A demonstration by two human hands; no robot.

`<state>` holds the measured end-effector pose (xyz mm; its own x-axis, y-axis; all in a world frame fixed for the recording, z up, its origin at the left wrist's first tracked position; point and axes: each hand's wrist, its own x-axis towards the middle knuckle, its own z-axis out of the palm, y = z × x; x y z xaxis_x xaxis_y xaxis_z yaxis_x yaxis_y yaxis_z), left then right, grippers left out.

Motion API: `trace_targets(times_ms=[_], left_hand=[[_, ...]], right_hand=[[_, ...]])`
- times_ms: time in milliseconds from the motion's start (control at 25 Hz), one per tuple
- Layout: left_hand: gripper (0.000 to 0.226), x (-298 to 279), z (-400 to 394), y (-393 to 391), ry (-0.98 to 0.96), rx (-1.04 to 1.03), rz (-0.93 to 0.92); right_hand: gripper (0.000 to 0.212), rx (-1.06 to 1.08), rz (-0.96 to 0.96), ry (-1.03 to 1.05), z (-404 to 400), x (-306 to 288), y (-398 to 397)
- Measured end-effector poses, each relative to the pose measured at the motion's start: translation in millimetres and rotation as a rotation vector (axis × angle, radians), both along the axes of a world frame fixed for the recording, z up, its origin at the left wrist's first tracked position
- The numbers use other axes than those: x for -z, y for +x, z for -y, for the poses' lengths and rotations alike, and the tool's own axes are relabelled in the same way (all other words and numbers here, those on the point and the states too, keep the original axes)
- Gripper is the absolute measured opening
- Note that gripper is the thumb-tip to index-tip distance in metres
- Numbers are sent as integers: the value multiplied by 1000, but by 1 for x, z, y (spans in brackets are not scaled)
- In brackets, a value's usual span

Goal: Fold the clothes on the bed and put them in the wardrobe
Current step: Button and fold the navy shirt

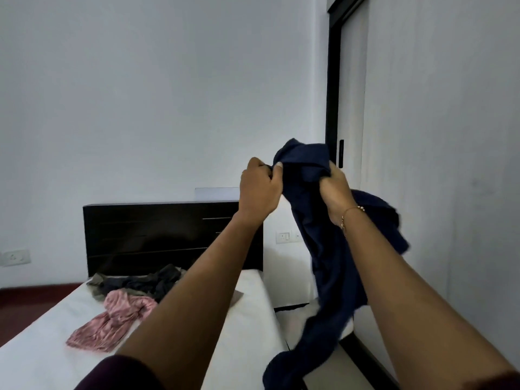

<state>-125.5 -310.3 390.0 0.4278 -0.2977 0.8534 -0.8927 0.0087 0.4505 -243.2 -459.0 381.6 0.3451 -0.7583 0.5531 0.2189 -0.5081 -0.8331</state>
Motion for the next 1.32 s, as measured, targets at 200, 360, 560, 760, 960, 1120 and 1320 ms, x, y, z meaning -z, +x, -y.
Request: trace_targets(times_ms=[200,360,560,760,960,1120,1320], left_hand=[[11,40,-49,60,169,-230,64],[32,82,-78,104,521,-393,219],[35,88,-142,195,815,-509,320],[36,101,-291,317,887,-785,288],[57,240,-458,412,1124,-957,-112],[38,372,-507,408,1161,-898,-305],[32,458,-452,369,1236,-485,-241]], right_hand=[[45,186,-485,-69,12,91,57],[30,204,-627,-73,-10,154,123],[30,166,-644,-165,-76,174,209],[23,-255,-684,-486,-195,177,351],[92,-669,-846,-518,-322,288,444],[50,-623,-1031,-472,-354,381,429],[45,-520,-1314,-406,-304,483,381]])
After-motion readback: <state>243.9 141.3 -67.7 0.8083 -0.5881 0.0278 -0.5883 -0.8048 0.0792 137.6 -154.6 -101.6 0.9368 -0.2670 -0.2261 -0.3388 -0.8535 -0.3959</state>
